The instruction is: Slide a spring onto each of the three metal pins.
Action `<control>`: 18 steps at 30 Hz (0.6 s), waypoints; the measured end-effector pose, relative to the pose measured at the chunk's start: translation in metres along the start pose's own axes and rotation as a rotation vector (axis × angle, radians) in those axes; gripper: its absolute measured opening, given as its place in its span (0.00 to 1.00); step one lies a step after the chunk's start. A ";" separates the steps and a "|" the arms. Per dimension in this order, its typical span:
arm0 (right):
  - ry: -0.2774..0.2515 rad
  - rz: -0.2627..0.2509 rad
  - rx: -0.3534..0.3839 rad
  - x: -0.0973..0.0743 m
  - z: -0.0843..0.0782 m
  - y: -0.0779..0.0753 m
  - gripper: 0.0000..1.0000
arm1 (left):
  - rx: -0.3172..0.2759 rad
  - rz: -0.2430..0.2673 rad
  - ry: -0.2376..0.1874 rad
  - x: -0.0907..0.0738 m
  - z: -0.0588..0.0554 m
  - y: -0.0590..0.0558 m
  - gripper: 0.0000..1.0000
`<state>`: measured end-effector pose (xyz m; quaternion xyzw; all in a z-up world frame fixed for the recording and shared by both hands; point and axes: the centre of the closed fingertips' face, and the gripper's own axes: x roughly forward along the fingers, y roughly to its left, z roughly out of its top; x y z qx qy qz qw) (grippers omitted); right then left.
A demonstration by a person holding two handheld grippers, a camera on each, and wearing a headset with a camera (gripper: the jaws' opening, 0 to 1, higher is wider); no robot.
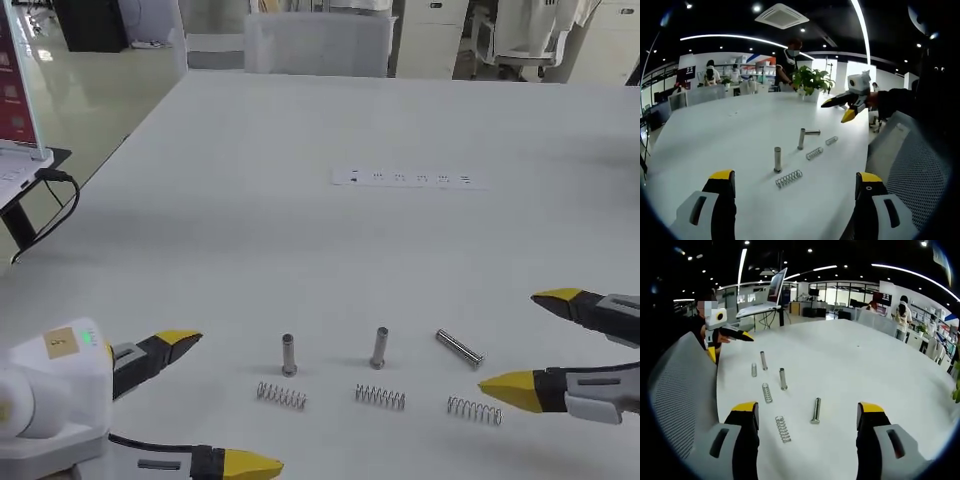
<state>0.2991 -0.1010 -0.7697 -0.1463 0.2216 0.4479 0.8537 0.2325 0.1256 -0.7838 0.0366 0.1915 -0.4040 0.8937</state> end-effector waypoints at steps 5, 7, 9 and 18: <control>0.021 0.001 -0.005 0.007 0.001 -0.004 0.79 | 0.000 -0.001 -0.001 0.000 0.000 0.000 0.97; 0.027 0.002 -0.010 0.011 0.003 -0.005 0.77 | 0.000 -0.001 -0.002 0.000 0.000 0.000 0.97; 0.037 0.004 -0.013 0.014 0.003 -0.007 0.76 | 0.001 -0.001 -0.002 0.001 0.001 0.000 0.97; 0.095 0.006 -0.038 0.030 -0.001 -0.012 0.70 | 0.001 0.000 -0.003 0.000 0.002 0.000 0.97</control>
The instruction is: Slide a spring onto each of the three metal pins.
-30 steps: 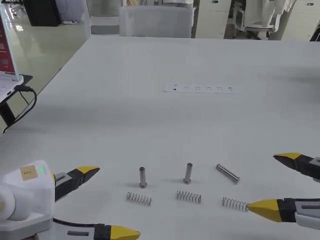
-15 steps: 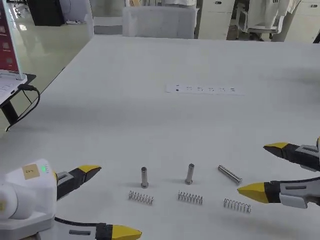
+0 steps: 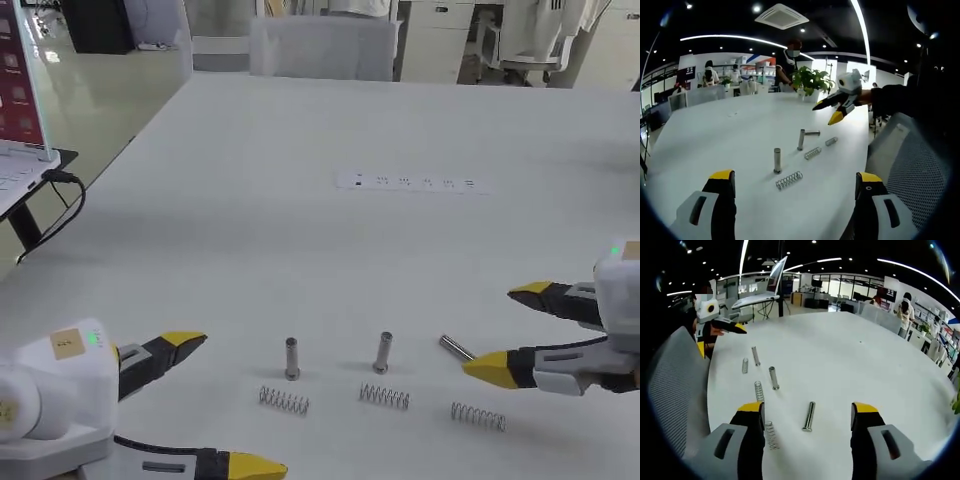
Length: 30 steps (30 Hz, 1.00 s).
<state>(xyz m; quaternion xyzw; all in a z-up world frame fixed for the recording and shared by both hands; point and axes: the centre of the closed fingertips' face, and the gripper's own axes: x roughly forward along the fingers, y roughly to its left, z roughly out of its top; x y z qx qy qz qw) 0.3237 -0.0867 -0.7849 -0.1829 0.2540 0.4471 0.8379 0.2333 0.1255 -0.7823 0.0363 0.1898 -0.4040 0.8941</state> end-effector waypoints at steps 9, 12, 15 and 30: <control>0.058 0.011 0.003 0.018 -0.003 -0.002 0.64 | 0.001 -0.005 0.003 0.002 0.000 -0.001 0.97; 0.089 0.002 -0.002 0.024 -0.007 -0.006 0.62 | 0.003 -0.004 0.004 0.002 -0.001 -0.001 0.97; 0.107 0.002 0.007 0.028 -0.009 -0.006 0.58 | 0.002 -0.003 0.003 0.002 -0.001 0.000 0.97; 0.185 -0.036 -0.006 0.043 -0.019 -0.011 0.38 | 0.001 -0.001 0.000 0.001 -0.001 -0.001 0.96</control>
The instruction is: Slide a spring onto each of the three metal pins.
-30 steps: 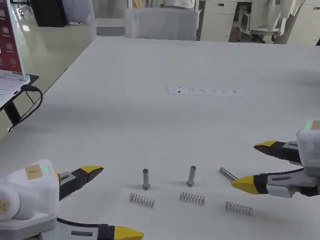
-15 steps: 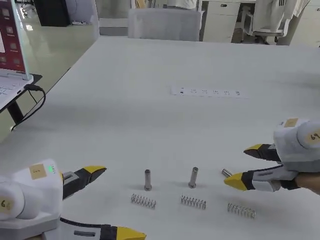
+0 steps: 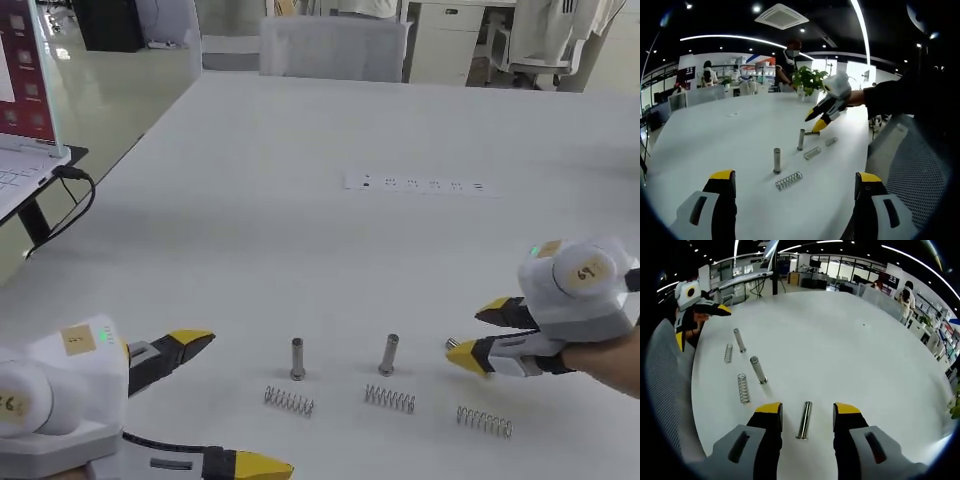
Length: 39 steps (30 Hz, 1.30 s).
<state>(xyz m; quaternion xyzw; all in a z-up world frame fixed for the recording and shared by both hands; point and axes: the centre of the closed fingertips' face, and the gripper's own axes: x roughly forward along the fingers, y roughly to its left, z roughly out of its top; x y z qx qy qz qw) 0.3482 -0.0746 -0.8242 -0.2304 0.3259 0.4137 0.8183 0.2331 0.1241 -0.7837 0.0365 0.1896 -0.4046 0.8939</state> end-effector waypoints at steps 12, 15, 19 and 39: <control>0.070 -0.012 0.018 0.010 -0.007 0.001 0.22 | -0.001 -0.002 -0.002 0.000 0.000 0.000 0.96; 0.078 -0.010 0.023 0.011 -0.008 0.001 0.21 | -0.001 -0.002 0.000 0.001 0.000 0.000 0.96; 0.093 -0.012 0.038 0.014 -0.009 0.001 0.17 | -0.002 -0.004 0.000 0.001 0.000 0.000 0.95; 0.145 -0.004 0.089 0.021 -0.014 0.001 0.09 | -0.009 -0.004 0.000 0.001 -0.002 0.000 0.94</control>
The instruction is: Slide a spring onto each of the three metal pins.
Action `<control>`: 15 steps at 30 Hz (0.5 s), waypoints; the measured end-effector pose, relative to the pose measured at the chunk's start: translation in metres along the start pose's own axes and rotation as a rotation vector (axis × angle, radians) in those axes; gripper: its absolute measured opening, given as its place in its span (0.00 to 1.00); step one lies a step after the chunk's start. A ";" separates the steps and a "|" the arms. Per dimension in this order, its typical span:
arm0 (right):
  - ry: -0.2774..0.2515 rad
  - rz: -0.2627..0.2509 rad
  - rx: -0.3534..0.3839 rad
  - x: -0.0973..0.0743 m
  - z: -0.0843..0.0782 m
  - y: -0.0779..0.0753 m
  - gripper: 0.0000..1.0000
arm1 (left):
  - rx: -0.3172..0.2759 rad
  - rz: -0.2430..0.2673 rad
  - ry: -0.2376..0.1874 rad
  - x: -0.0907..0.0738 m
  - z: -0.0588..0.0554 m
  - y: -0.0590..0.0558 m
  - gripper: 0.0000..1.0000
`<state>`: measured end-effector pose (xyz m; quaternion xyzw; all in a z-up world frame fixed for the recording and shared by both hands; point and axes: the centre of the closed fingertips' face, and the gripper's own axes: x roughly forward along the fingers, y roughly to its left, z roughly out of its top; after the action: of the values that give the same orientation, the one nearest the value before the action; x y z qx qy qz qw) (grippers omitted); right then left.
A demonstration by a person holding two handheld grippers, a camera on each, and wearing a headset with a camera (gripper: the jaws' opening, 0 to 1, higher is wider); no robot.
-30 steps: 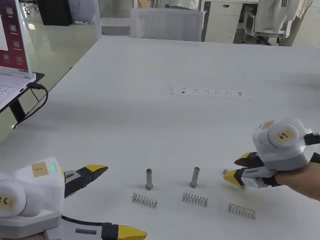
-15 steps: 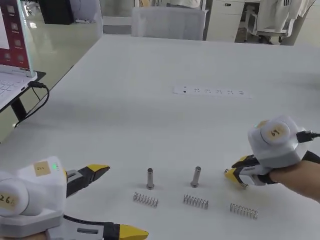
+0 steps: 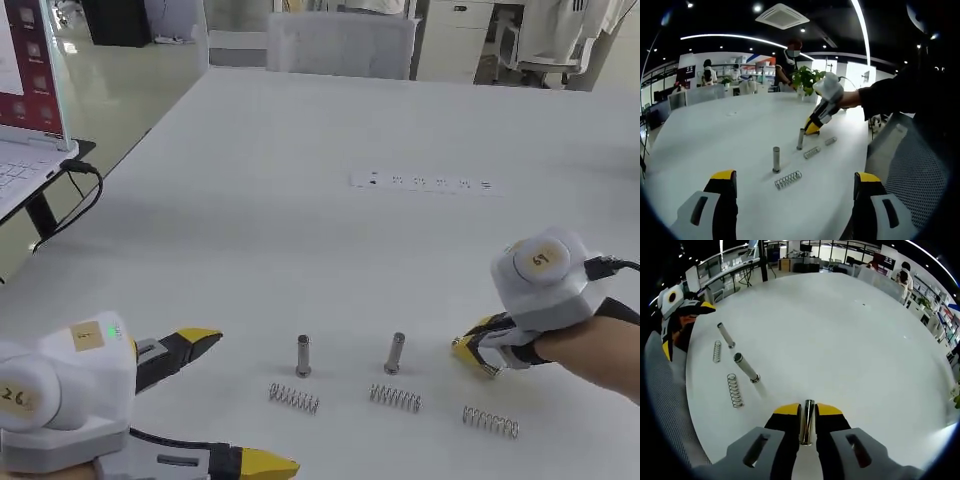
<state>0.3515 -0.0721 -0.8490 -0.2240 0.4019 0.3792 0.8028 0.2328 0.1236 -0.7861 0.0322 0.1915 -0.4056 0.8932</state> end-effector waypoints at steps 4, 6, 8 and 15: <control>0.010 0.002 0.001 0.002 -0.002 0.000 0.09 | -0.001 0.000 0.001 0.000 0.000 0.000 0.94; 0.012 0.001 -0.001 0.002 -0.002 -0.001 0.09 | -0.001 0.000 0.002 -0.001 -0.001 0.000 0.94; 0.017 0.002 -0.001 0.003 -0.002 0.000 0.08 | -0.002 0.000 0.002 -0.001 -0.001 0.000 0.94; 0.028 0.005 0.003 0.006 -0.003 0.000 0.07 | -0.004 0.000 0.003 -0.002 -0.001 0.000 0.94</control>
<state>0.3522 -0.0718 -0.8555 -0.2270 0.4143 0.3776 0.7964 0.2317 0.1254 -0.7868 0.0312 0.1937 -0.4051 0.8930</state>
